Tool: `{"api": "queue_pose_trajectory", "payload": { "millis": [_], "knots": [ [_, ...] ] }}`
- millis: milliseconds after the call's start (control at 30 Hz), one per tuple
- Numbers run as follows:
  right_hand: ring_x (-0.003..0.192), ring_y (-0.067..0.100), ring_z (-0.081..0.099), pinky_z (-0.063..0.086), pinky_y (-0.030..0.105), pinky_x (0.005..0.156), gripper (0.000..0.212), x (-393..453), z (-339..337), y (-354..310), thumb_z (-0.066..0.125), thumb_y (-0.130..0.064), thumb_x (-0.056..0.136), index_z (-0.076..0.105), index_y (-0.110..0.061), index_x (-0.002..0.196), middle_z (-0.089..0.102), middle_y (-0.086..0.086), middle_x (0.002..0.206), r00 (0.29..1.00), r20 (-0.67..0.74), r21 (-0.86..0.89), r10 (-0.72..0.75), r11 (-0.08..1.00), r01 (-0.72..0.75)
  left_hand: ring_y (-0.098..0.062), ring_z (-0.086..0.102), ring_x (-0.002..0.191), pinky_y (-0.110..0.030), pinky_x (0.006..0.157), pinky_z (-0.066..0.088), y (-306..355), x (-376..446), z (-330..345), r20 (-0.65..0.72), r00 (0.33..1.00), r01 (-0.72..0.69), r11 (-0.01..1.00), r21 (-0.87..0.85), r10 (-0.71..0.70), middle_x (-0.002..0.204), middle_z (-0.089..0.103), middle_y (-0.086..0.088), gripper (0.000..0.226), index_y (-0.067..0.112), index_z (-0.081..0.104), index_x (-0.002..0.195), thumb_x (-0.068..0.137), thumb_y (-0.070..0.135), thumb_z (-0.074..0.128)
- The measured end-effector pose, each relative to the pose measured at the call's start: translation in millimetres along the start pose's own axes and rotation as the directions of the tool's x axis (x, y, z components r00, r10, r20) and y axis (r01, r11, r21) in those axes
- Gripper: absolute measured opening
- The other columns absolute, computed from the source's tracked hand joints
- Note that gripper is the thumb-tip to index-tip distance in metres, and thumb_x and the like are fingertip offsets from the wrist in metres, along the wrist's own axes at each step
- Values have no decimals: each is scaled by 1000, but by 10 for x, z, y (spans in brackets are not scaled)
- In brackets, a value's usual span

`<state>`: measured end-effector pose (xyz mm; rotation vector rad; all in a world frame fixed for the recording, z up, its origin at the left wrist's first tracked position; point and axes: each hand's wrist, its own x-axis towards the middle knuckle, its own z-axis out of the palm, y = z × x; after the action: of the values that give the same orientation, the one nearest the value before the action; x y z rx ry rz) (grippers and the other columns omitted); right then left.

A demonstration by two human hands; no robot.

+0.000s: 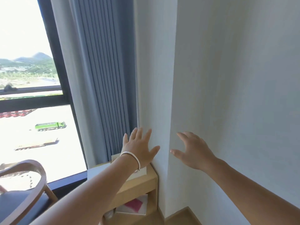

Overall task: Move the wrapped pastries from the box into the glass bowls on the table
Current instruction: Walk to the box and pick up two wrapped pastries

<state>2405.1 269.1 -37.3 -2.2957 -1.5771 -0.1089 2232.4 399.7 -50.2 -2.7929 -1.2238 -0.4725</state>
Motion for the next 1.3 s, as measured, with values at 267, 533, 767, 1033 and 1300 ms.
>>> {"api": "queue_pose_trajectory", "payload": {
  "millis": [267, 533, 767, 1033, 1300],
  "knots": [
    [145, 20, 22, 20, 46, 117, 76, 1124, 680, -551, 48, -62, 89, 22, -26, 152, 25, 3, 158, 988, 59, 43, -143, 989, 141, -23, -7, 146, -52, 115, -2, -1170, 542, 299, 2, 987, 163, 986, 32, -163, 161, 2, -2, 76, 32, -2, 150, 89, 70, 24],
    [145, 19, 19, 17, 45, 118, 74, 2096, 1276, -979, 49, -57, 91, 23, -25, 152, 25, 2, 158, 964, 124, 89, -234, 971, 224, -24, -5, 146, -53, 116, 0, -2068, 1109, 683, 6, 968, 251, 968, 24, -251, 160, 4, -2, 76, 33, 0, 150, 88, 70, 26],
    [144, 20, 22, 20, 46, 117, 73, 2860, 1705, -1006, 49, -57, 91, 23, -27, 152, 26, 2, 158, 947, 162, 100, -276, 960, 263, -23, -5, 146, -53, 116, 2, -2395, 1681, 1048, 54, 954, 295, 955, 16, -295, 160, 4, -2, 75, 32, 0, 150, 89, 69, 26],
    [145, 20, 21, 22, 43, 117, 75, 4015, 2211, -902, 49, -58, 90, 23, -26, 152, 26, 3, 158, 919, 173, 159, -355, 931, 330, -21, -5, 146, -51, 117, 1, -2679, 2528, 1451, 85, 911, 402, 915, 37, -404, 161, 4, -3, 76, 33, 0, 150, 88, 69, 27],
    [145, 21, 21, 21, 49, 117, 73, 4878, 2667, -841, 49, -58, 91, 23, -27, 152, 26, 3, 158, 887, 240, 231, -395, 910, 343, -21, -5, 146, -50, 116, 0, -2919, 3205, 1775, 136, 865, 478, 876, 67, -483, 160, 4, -4, 77, 33, -1, 150, 88, 70, 26]
  ]
}}
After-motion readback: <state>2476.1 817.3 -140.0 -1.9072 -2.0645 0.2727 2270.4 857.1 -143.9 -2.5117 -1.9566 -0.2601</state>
